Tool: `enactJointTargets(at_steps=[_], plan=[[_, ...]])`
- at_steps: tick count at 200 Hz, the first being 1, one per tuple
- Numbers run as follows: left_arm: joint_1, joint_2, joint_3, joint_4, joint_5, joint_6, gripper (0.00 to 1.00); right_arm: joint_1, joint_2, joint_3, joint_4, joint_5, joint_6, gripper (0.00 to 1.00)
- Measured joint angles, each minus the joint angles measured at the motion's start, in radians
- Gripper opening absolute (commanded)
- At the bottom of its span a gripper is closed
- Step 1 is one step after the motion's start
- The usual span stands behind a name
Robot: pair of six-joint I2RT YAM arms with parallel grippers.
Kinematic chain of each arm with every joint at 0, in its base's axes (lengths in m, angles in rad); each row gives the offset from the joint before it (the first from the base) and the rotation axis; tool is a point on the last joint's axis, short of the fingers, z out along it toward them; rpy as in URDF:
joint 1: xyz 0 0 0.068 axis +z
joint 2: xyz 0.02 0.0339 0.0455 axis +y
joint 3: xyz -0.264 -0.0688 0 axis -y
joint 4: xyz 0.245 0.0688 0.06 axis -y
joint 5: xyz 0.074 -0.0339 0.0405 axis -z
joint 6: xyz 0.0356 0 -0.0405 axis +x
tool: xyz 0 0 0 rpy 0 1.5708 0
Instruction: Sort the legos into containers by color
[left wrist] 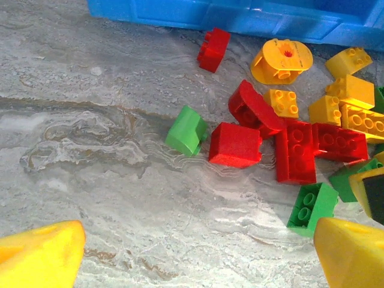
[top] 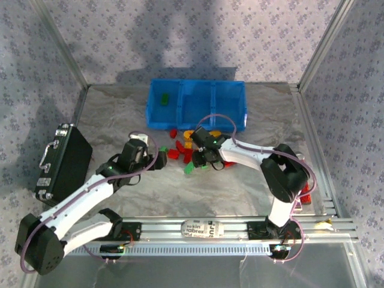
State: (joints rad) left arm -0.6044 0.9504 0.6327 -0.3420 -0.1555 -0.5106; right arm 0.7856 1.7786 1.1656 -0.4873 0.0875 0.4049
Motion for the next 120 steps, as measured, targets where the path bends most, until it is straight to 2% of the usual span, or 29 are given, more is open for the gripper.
enactJointTargets(at_steps=[46, 120], plan=[[0.000, -0.042, -0.007, -0.005, -0.018, -0.007, 0.97, 0.025, 0.021, 0.042, -0.053, 0.074, 0.026, 0.48], [0.000, -0.040, -0.018, -0.004, -0.018, -0.008, 0.97, 0.040, 0.026, 0.043, -0.098, 0.100, 0.052, 0.47]])
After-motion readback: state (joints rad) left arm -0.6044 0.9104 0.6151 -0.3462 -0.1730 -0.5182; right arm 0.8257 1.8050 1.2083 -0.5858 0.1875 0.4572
